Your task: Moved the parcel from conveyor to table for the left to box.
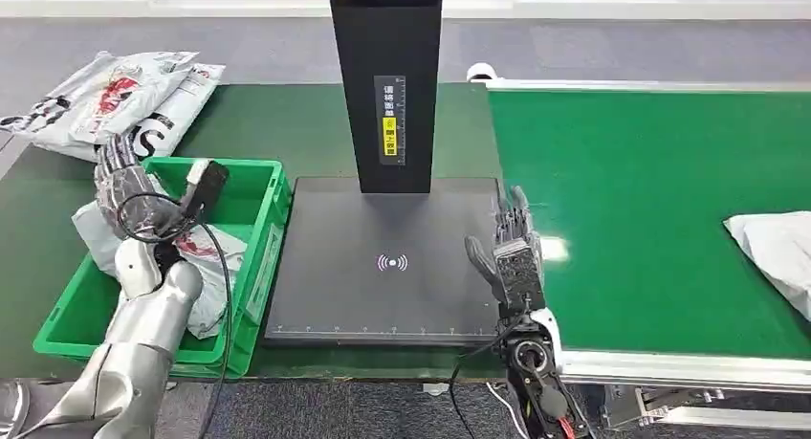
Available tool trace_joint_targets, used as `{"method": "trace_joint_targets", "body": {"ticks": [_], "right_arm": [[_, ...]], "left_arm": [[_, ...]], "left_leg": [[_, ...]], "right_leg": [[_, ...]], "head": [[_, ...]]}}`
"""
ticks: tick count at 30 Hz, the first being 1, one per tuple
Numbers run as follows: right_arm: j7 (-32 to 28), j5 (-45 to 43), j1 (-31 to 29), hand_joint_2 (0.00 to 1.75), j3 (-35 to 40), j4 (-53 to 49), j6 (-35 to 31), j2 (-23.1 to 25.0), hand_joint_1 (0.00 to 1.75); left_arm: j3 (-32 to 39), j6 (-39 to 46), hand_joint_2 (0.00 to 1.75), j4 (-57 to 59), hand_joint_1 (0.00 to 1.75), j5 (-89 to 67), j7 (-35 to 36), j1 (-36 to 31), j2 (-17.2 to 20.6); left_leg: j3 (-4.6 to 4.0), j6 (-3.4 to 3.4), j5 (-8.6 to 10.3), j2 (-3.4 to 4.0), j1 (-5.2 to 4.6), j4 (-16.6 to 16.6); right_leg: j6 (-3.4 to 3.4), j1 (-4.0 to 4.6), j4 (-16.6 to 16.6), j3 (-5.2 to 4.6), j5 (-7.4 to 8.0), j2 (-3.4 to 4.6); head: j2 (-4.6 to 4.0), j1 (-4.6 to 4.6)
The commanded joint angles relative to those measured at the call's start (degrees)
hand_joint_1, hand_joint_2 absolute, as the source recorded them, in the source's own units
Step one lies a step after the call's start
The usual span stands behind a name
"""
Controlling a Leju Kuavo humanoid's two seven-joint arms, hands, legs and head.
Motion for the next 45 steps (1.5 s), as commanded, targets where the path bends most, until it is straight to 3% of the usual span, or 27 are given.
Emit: {"method": "trace_joint_targets", "body": {"ticks": [1, 6, 11, 12, 14, 15, 19, 24, 28, 42, 45], "right_arm": [[1.37, 1.40, 0.11, 1.75, -3.08, -0.64, -0.83, -1.99, 0.00], [2.76, 4.34, 0.12, 1.75, -5.94, 0.03, -2.59, -2.79, 0.00], [2.68, 4.39, -0.18, 1.75, -6.26, 0.54, -2.34, -2.82, 0.00], [3.37, 5.83, -0.48, 0.00, -6.79, 1.10, -3.51, -2.76, 0.00], [4.06, 6.72, -1.44, 0.00, -7.70, 2.64, -3.82, -3.33, 0.00], [4.10, 6.50, -2.30, 1.75, -8.56, 4.11, -3.37, -3.60, 0.00], [2.99, 6.75, -4.76, 1.75, -10.71, 8.09, -2.89, -3.21, 0.00], [3.01, 7.05, -4.89, 1.75, -11.26, 8.11, -2.53, -2.82, 0.00], [3.14, 8.41, -5.63, 1.75, -12.62, 8.54, -2.99, -3.28, 0.00], [3.03, 8.90, -5.66, 1.75, -12.97, 8.58, -3.15, -3.21, 0.00], [3.54, 11.29, -6.05, 1.75, -13.95, 9.75, -4.09, -3.68, 0.00]], "left_arm": [[2.40, -0.57, 0.00, -6.20, 0.00, 4.23, -3.72, -2.35, -6.71], [-3.30, -12.40, 0.00, -7.59, 0.00, 25.68, -13.81, -0.95, -9.85], [-3.98, -11.85, 0.00, -7.41, 0.00, 26.14, -13.76, -0.79, -9.75], [-4.66, -17.77, 1.75, -8.01, 0.00, 33.46, -16.87, -0.27, -10.16], [-6.43, -23.63, 1.75, -8.19, 0.00, 40.40, -21.13, 0.95, -11.62], [-7.48, -27.35, 1.75, -7.69, 0.00, 44.91, -23.52, 1.79, -12.77], [-11.15, -31.67, 1.75, -3.68, 0.00, 51.74, -27.57, 2.73, -15.27], [-11.54, -33.24, 1.75, -3.37, 0.00, 54.35, -28.14, 2.57, -15.57], [-13.38, -33.49, 1.75, -0.38, 0.00, 56.15, -27.80, 2.12, -17.96], [-13.69, -34.07, 1.75, 0.53, 0.00, 56.97, -27.53, 1.65, -17.88], [-15.53, -33.17, 1.75, 3.88, 0.00, 57.52, -27.50, 0.92, -19.69]], "left_leg": [[-0.01, 0.05, 0.02, -0.14, 0.01, -0.01], [0.06, 0.06, 0.03, -0.29, 0.00, -0.04], [0.04, 0.06, 0.02, -0.25, -0.03, -0.03], [0.13, 0.09, 0.01, -0.18, -0.03, -0.08], [0.11, 0.06, 0.00, -0.10, -0.05, -0.08], [0.19, 0.07, 0.00, -0.06, -0.06, -0.13], [0.25, 0.06, 0.00, -0.15, -0.14, -0.16], [0.14, 0.06, -0.05, -0.05, -0.16, -0.07], [0.10, 0.05, -0.03, -0.13, -0.17, -0.07], [0.04, 0.03, -0.05, 0.02, -0.16, -0.02], [0.06, 0.05, -0.04, -0.06, -0.16, -0.03]], "right_leg": [[0.01, 0.02, -0.05, 0.06, -0.01, -0.20], [0.01, 0.02, -0.10, 0.18, -0.04, -0.38], [0.02, 0.03, -0.12, 0.18, -0.01, -0.30], [0.02, 0.04, -0.19, 0.27, 0.00, -0.25], [0.03, 0.00, -0.13, 0.20, 0.01, -0.16], [0.03, -0.02, -0.18, 0.27, 0.01, -0.16], [0.03, 0.00, -0.25, 0.34, 0.02, -0.24], [0.03, -0.03, -0.14, 0.22, 0.03, -0.10], [0.02, -0.05, -0.11, 0.17, 0.01, -0.19], [0.02, -0.01, -0.07, 0.07, 0.03, -0.04], [0.02, -0.01, -0.08, 0.12, 0.01, -0.13]], "head": [[0.00, 0.00], [0.00, 0.00], [-0.02, 0.00], [0.00, 0.00], [0.00, 0.00], [0.00, 0.00], [-0.02, 0.00], [-0.02, 0.00], [0.00, 0.00], [0.00, 0.00], [0.00, 0.00]]}}
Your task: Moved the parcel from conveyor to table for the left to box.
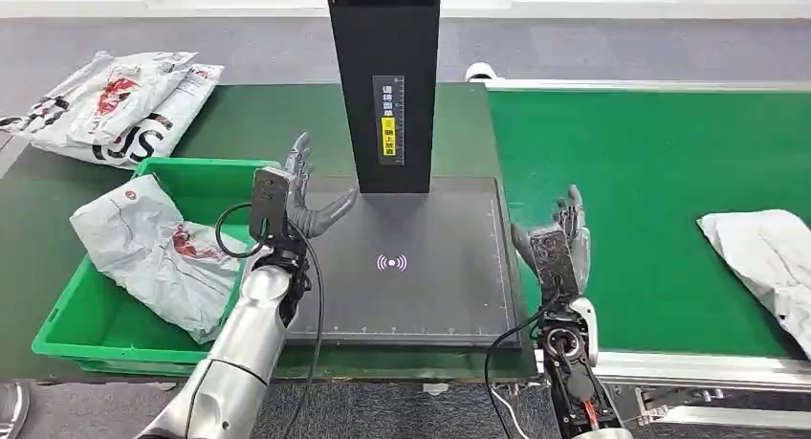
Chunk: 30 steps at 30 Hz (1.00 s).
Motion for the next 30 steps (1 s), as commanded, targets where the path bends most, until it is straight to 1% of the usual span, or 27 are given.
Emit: {"method": "trace_joint_targets", "body": {"ticks": [1, 3, 4, 5, 9, 11, 12, 13, 16, 17, 18, 20, 22, 23, 27, 29, 30], "right_arm": [[0.49, 2.67, -3.02, 1.75, -4.33, 5.94, -0.49, -1.17, 0.00], [-0.08, 3.56, -3.18, 1.75, -4.69, 7.06, -0.84, -1.00, 0.00], [-0.72, 3.80, -3.37, 1.75, -4.97, 7.75, -0.80, -0.88, 0.00], [-1.21, 4.08, -3.25, 1.75, -4.98, 8.32, -1.11, -0.93, 0.00], [-1.95, 4.86, -2.73, 1.75, -4.61, 8.57, -2.71, -0.57, 0.00], [-1.78, 5.19, -2.81, 1.75, -4.51, 8.52, -3.21, -0.40, 0.00], [0.95, 9.78, -3.00, 1.75, -3.92, 9.34, -8.29, -1.01, 0.00], [2.44, 12.52, -3.17, 1.75, -3.57, 10.18, -10.98, -1.53, 0.00], [4.00, 17.26, -4.96, 1.75, -4.79, 15.02, -15.39, -3.06, 0.00], [3.68, 18.04, -5.71, 1.75, -5.36, 16.97, -16.50, -3.46, 0.00], [4.32, 22.05, -6.08, 1.75, -8.08, 18.04, -17.07, -3.85, 0.00], [3.12, 28.50, -6.97, 1.75, -14.54, 19.71, -17.07, -3.18, 0.00], [3.98, 35.83, -7.57, 1.75, -20.41, 19.55, -17.07, -2.64, 0.00], [5.14, 38.34, -7.47, 1.75, -21.50, 19.03, -17.07, -2.51, 0.00], [5.14, 38.34, -7.47, 1.75, -21.50, 19.03, -17.07, -2.51, 0.00], [7.40, 45.57, -6.95, 1.75, -26.01, 16.82, -17.07, -2.21, 0.00], [7.40, 47.73, -6.82, 1.75, -28.90, 16.66, -17.07, -2.35, 0.00]], "left_arm": [[-6.47, 2.65, 1.75, 9.60, 0.00, 0.72, -0.15, -3.30, -1.62], [-7.03, 3.40, 1.75, 11.95, 0.00, 1.14, -0.45, -3.61, -2.51], [-7.97, 4.57, 1.75, 13.25, 0.00, 0.82, -1.15, -3.79, -2.51], [-8.82, 5.35, 1.75, 14.02, 0.00, 0.60, -1.51, -3.53, -2.49], [-8.61, 4.11, 1.75, 15.99, 0.00, 2.44, -1.44, -3.00, -2.45], [-8.57, 3.99, 1.75, 16.31, 0.00, 2.58, -1.43, -3.06, -2.41], [-8.15, 4.74, 1.75, 16.69, 0.00, 2.83, -1.10, -3.23, -2.46], [-7.85, 5.08, 1.75, 16.89, 0.00, 3.10, -1.02, -3.30, -2.34], [-6.90, 5.86, 1.75, 17.54, 0.00, 3.61, -1.05, -3.46, -1.99], [-6.57, 5.85, 1.75, 17.74, 0.00, 3.82, -1.18, -3.44, -1.95], [-6.15, 6.65, 1.75, 18.18, 0.00, 3.82, -1.20, -3.37, -1.95], [-5.85, 7.10, 1.75, 18.77, 0.00, 3.89, -1.69, -3.43, -1.84], [-5.49, 7.49, 1.75, 18.51, 0.00, 4.15, -2.09, -3.31, -1.45], [-5.41, 7.60, 1.75, 18.36, 0.00, 4.21, -2.15, -3.24, -1.36], [-5.41, 7.60, 1.75, 18.36, 0.00, 4.21, -2.15, -3.24, -1.36], [-5.25, 7.50, 1.75, 17.26, 0.00, 4.46, -2.00, -2.60, -0.92], [-5.19, 7.31, 1.75, 16.71, 0.00, 4.66, -1.95, -2.17, -0.71]], "left_leg": [[0.14, 0.04, 0.03, -0.16, 0.02, -0.07], [0.22, 0.05, 0.05, -0.22, 0.01, -0.14], [0.13, 0.04, 0.03, -0.21, -0.01, -0.07], [0.22, 0.06, 0.04, -0.23, 0.00, -0.13], [0.29, 0.05, -0.01, 0.01, -0.01, -0.17], [0.26, 0.09, -0.03, -0.06, 0.01, -0.15], [0.21, 0.08, -0.04, 0.00, 0.02, -0.12], [0.11, 0.07, -0.04, -0.01, 0.00, -0.06], [0.25, 0.09, -0.02, 0.00, 0.01, -0.14], [0.14, 0.09, -0.02, -0.02, 0.01, -0.08], [0.20, 0.10, -0.02, -0.01, 0.01, -0.11], [0.20, 0.12, -0.01, -0.04, 0.01, -0.11], [0.23, 0.12, 0.00, -0.07, 0.01, -0.13], [0.09, 0.10, 0.00, -0.06, -0.03, -0.07], [0.18, 0.10, -0.05, 0.00, 0.01, -0.09], [0.16, 0.10, -0.05, -0.02, 0.02, -0.08], [0.23, 0.10, -0.05, -0.02, 0.00, -0.12]], "right_leg": [[0.00, 0.04, -0.12, 0.23, -0.02, -0.24], [0.01, 0.03, -0.20, 0.33, -0.02, -0.31], [0.01, 0.00, -0.11, 0.22, -0.03, -0.26], [0.01, 0.01, -0.17, 0.32, -0.03, -0.30], [-0.01, -0.05, -0.18, 0.31, 0.00, -0.07], [-0.02, -0.05, -0.18, 0.31, 0.00, -0.14], [-0.02, -0.04, -0.14, 0.24, 0.01, -0.08], [0.00, -0.06, -0.07, 0.12, 0.00, -0.06], [0.00, -0.03, -0.18, 0.28, 0.02, -0.09], [0.01, -0.03, -0.11, 0.17, 0.02, -0.08], [0.01, -0.03, -0.16, 0.24, 0.03, -0.09], [0.03, -0.04, -0.19, 0.27, 0.03, -0.12], [0.02, -0.05, -0.19, 0.29, 0.03, -0.16], [0.02, -0.12, -0.07, 0.12, 0.01, -0.11], [-0.01, -0.12, -0.12, 0.22, 0.01, -0.07], [0.00, -0.12, -0.13, 0.22, 0.02, -0.07], [0.00, -0.13, -0.15, 0.28, 0.01, -0.09]], "head": [[0.00, 0.00], [0.00, 0.00], [0.00, 0.00], [0.02, 0.00], [0.02, 0.00], [0.02, 0.00], [0.02, 0.00], [0.02, 0.00], [0.02, 0.00], [0.00, 0.00], [0.02, 0.00], [0.02, 0.00], [0.02, 0.00], [0.02, 0.00], [0.02, 0.00], [0.02, 0.00], [0.02, 0.00]]}}
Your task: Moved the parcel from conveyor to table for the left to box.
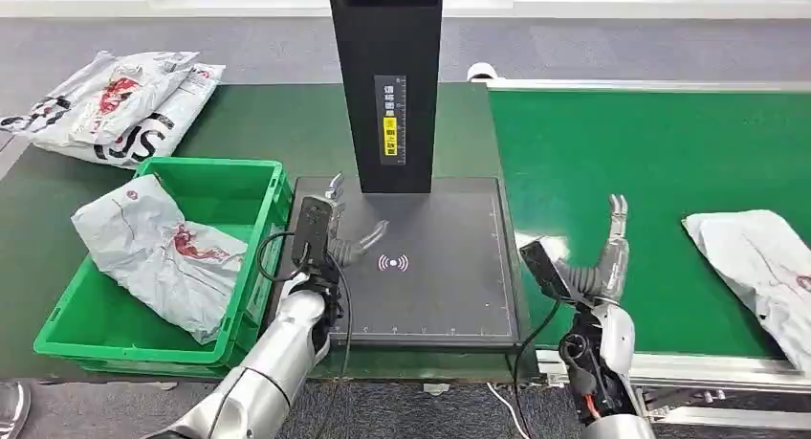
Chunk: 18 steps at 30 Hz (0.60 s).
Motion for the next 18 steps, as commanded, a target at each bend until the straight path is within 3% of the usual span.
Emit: {"method": "trace_joint_targets", "body": {"ticks": [1, 8, 14, 18], "right_arm": [[2.99, 12.00, -2.29, 1.75, -17.11, 2.84, 0.15, -0.21, 0.00], [12.64, 23.27, 0.34, 1.75, -22.06, 2.83, 0.15, -3.93, 0.00], [23.17, 27.64, 0.94, 1.75, -20.68, 8.46, 0.15, -7.77, 0.00], [31.52, 28.54, 0.67, 1.75, -15.59, 15.10, 0.15, -10.96, 0.00]], "left_arm": [[-0.94, -0.42, 1.75, 2.39, 0.00, 0.63, 0.33, -1.25, 2.40], [-1.16, -1.63, 1.75, 3.13, 0.00, 1.50, 1.03, -1.87, 2.59], [-1.73, -1.26, 1.75, 2.24, 0.00, 2.47, -0.57, -0.29, 2.65], [-2.11, -1.82, 1.75, 0.59, 0.00, 2.91, -0.17, 0.54, 3.40]], "left_leg": [[0.34, 0.02, -0.02, 0.10, 0.00, -0.18], [0.17, 0.04, -0.01, -0.20, 0.02, -0.08], [0.24, 0.08, -0.05, -0.10, -0.02, -0.13], [0.27, 0.07, -0.07, -0.01, -0.01, -0.14]], "right_leg": [[-0.05, 0.03, -0.19, 0.33, -0.01, -0.02], [0.04, 0.04, -0.14, 0.25, -0.06, -0.24], [0.03, -0.01, -0.18, 0.29, -0.06, -0.16], [0.02, 0.00, -0.21, 0.31, -0.04, -0.06]], "head": [[0.00, 0.00], [-0.02, 0.00], [-0.02, 0.00], [-0.02, 0.00]]}}
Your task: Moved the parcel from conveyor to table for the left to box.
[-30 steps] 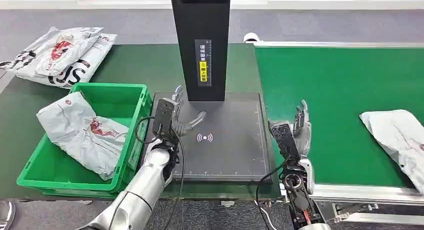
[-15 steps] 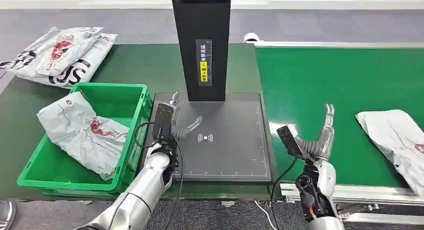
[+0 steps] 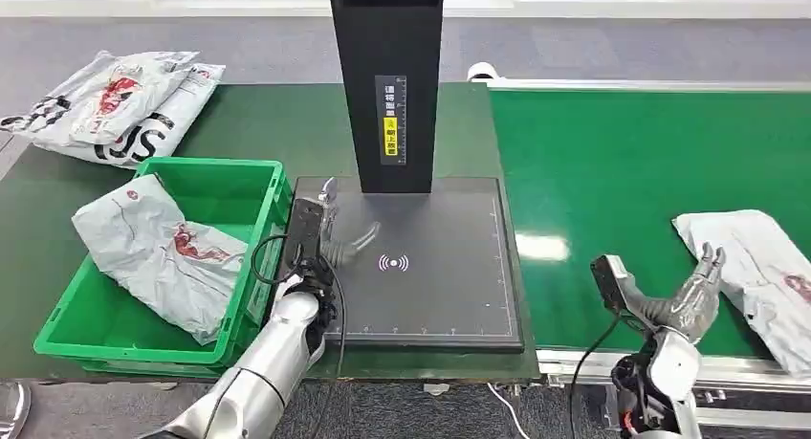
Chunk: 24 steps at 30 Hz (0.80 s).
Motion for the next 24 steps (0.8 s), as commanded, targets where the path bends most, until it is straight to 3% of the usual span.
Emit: {"method": "trace_joint_targets", "body": {"ticks": [1, 5, 24], "right_arm": [[10.48, 1.35, -1.13, 1.75, 2.16, 14.24, 0.22, -6.41, 0.00], [15.55, 1.50, -3.27, 1.75, 5.83, 22.33, 0.35, -8.85, 0.00], [17.53, 1.57, -4.11, 1.75, 6.88, 25.38, 0.89, -9.91, 0.00]], "left_arm": [[-2.07, -0.65, 1.75, 0.01, 0.00, 0.94, 0.45, 0.33, 2.28], [-2.15, -0.69, 1.75, -0.29, 0.00, 1.10, 0.77, -0.08, 2.32], [-2.22, -0.84, 1.75, -0.76, 0.00, 1.30, 0.56, 0.20, 2.67]], "left_leg": [[0.35, 0.01, -0.03, 0.07, 0.04, -0.18], [0.19, 0.01, -0.02, 0.07, 0.03, -0.08], [0.16, 0.02, -0.04, 0.16, 0.02, -0.06]], "right_leg": [[-0.04, 0.07, -0.23, 0.38, 0.00, -0.02], [-0.03, 0.05, -0.12, 0.20, 0.01, 0.00], [-0.03, 0.04, -0.08, 0.17, 0.01, 0.07]], "head": [[0.00, 0.00], [0.00, 0.00], [0.00, 0.02]]}}
